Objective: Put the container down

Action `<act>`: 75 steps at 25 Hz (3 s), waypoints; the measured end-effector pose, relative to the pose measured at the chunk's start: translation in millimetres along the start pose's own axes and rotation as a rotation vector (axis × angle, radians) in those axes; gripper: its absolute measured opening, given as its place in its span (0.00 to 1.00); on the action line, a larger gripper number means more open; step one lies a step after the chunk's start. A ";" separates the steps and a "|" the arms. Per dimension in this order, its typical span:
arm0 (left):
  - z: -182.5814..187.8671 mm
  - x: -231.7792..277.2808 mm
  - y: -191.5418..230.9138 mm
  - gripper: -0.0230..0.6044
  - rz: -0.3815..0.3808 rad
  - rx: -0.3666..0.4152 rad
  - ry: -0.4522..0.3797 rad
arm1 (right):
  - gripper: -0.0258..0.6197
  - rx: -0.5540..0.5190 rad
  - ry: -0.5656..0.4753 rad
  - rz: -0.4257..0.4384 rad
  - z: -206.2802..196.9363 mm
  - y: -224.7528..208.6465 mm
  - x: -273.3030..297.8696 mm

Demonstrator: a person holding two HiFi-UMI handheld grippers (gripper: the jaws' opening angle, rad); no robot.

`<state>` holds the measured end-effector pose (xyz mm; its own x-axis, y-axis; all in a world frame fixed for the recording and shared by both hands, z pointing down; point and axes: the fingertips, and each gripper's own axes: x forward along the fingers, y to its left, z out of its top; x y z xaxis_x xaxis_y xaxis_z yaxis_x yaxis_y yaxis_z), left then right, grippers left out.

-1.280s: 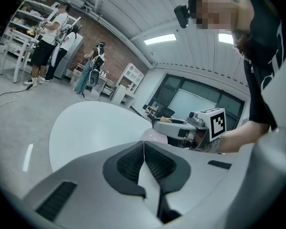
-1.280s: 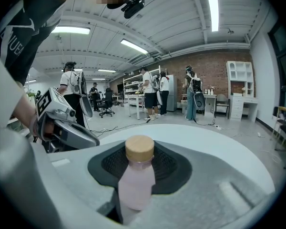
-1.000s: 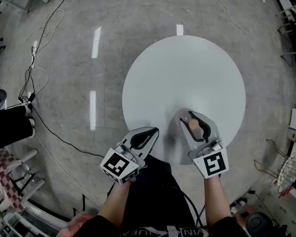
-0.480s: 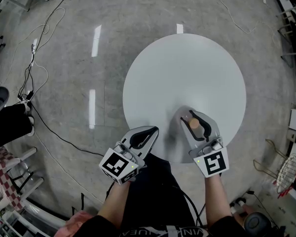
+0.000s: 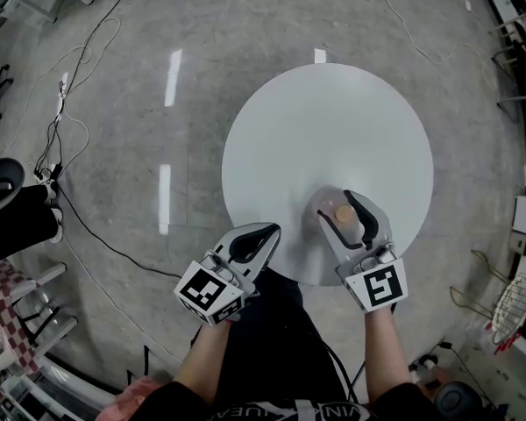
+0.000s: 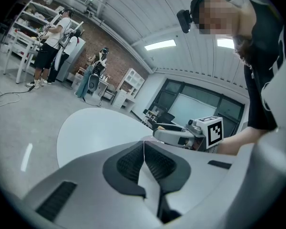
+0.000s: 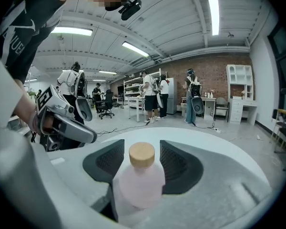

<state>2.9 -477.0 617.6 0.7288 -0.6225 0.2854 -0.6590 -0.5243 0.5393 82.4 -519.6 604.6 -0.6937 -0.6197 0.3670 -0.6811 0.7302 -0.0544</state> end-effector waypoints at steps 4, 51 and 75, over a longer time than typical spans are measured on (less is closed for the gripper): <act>11.3 -2.0 -5.6 0.06 -0.004 0.015 -0.013 | 0.45 0.004 -0.021 -0.023 11.2 -3.0 -6.4; 164.3 -30.5 -107.4 0.06 -0.053 0.284 -0.166 | 0.05 0.098 -0.113 -0.087 151.5 4.3 -121.4; 209.1 -62.0 -119.3 0.06 -0.002 0.357 -0.276 | 0.05 0.131 -0.203 -0.117 185.8 -3.2 -146.1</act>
<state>-2.6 -497.4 369.9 0.6854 -0.7273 0.0366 -0.7155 -0.6633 0.2192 142.4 -484.9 378.6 -0.6324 -0.7522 0.1851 -0.7746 0.6151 -0.1471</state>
